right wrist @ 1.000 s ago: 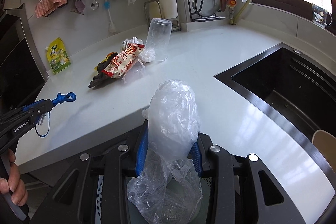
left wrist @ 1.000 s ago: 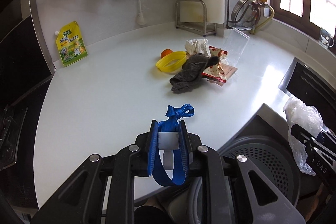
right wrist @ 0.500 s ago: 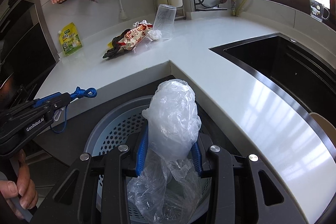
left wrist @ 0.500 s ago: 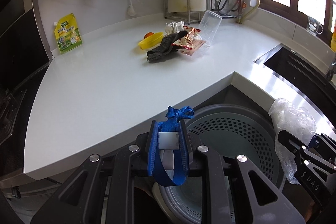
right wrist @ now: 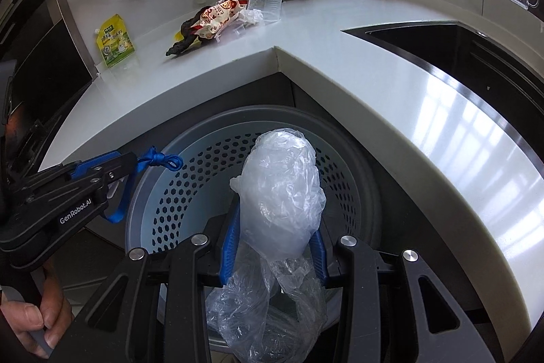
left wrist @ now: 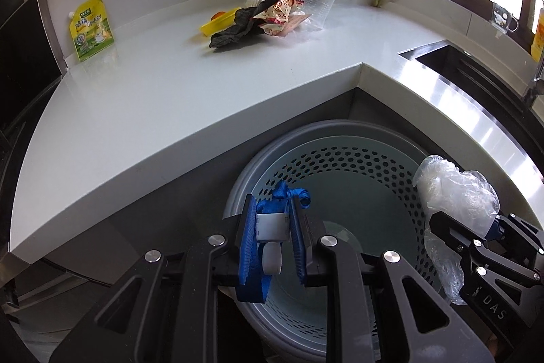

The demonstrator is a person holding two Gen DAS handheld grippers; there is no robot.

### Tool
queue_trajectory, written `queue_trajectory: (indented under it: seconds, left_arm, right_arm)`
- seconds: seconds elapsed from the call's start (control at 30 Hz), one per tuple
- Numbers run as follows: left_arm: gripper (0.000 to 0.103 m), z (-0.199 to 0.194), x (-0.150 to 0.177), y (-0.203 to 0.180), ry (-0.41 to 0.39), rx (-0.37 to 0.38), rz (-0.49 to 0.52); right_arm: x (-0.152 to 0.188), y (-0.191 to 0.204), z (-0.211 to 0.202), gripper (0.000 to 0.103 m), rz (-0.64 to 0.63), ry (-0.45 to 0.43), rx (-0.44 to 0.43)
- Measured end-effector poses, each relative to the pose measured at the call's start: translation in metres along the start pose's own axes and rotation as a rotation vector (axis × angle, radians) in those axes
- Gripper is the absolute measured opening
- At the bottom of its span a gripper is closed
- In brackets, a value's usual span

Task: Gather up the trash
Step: 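Carry the bag over the bin with the right tool while the left tool grasps the blue strap, then open both tools to drop the bag and blue strap into the bin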

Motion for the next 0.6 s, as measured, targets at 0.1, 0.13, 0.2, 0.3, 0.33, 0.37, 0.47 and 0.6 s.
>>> queue_trajectory:
  seconds: [0.1,0.13,0.2,0.3,0.33,0.37,0.47,0.6]
  left_arm:
    - [0.021,0.006,0.004,-0.002,0.016,-0.001,0.006]
    - [0.021,0.007,0.005,-0.002,0.017,-0.002,0.009]
    - [0.021,0.007,0.006,-0.002,0.015,-0.001,0.015]
    - [0.021,0.01,0.007,-0.001,0.017,-0.001,0.015]
    - [0.021,0.011,0.008,0.0,0.022,0.0,0.011]
    - [0.021,0.012,0.008,0.001,0.026,0.002,0.008]
    - [0.021,0.013,0.008,0.003,0.026,-0.002,0.003]
    - [0.034,0.012,0.008,0.005,0.02,-0.007,-0.002]
  right_arm:
    - [0.005,0.001,0.008,0.035,-0.005,0.024,-0.008]
    - [0.006,0.0,0.011,0.035,-0.003,0.032,-0.009]
    - [0.01,0.0,0.016,0.035,0.004,0.047,-0.016]
    - [0.015,0.001,0.022,0.035,0.001,0.07,-0.023]
    - [0.016,0.001,0.024,0.035,0.001,0.075,-0.023]
    - [0.017,0.001,0.025,0.035,0.001,0.078,-0.023]
    - [0.018,0.001,0.026,0.047,-0.001,0.081,-0.017]
    - [0.014,-0.002,0.022,0.063,0.007,0.061,-0.005]
Point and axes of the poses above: each gripper's, at about its wrist camera, not at the fingertips, and z roughly the way its jaws point, y to its left, x to its underside, the point moved 6 cm from there along z, roughly the way its jaws point, and after that the axes turned 3 degrees about x, right-handed, at the moved point
